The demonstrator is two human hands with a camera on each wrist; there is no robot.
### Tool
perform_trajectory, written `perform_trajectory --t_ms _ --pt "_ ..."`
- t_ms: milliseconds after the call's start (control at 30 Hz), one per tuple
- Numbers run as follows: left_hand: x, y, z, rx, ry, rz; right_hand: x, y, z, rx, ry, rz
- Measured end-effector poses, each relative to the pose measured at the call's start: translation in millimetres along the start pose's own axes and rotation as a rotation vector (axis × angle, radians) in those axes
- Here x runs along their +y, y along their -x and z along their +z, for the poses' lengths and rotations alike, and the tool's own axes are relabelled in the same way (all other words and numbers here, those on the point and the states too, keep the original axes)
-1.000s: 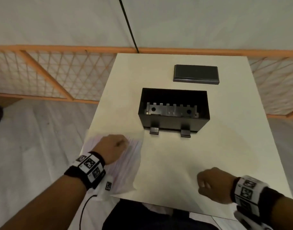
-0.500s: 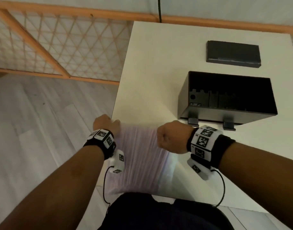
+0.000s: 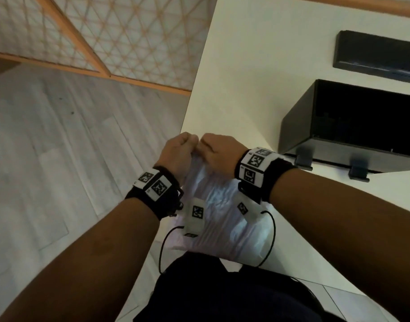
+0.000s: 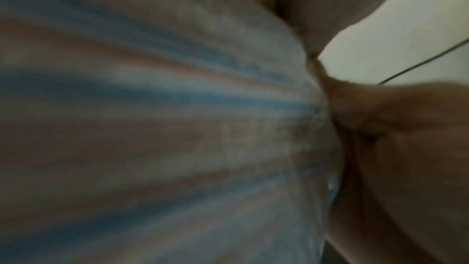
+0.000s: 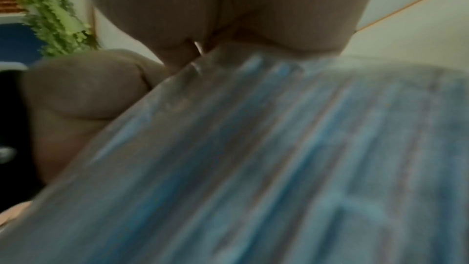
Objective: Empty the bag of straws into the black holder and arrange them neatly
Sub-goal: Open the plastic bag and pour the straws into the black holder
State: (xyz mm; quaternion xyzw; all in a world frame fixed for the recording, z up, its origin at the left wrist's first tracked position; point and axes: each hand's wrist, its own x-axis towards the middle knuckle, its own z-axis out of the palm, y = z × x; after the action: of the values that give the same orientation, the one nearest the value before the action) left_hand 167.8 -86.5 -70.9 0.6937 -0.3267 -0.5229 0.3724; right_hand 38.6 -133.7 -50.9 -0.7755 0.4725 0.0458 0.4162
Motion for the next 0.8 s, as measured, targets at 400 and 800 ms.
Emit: perform_trajectory --t_ms 400,800 --pt "31 3 11 -0.380 -0.819 0.338 39 25 -28 -0.008 0.132 0.021" --pt "54 -1 -5 -0.385 -0.681 0.408 69 131 -68 0.167 0.042 0.167"
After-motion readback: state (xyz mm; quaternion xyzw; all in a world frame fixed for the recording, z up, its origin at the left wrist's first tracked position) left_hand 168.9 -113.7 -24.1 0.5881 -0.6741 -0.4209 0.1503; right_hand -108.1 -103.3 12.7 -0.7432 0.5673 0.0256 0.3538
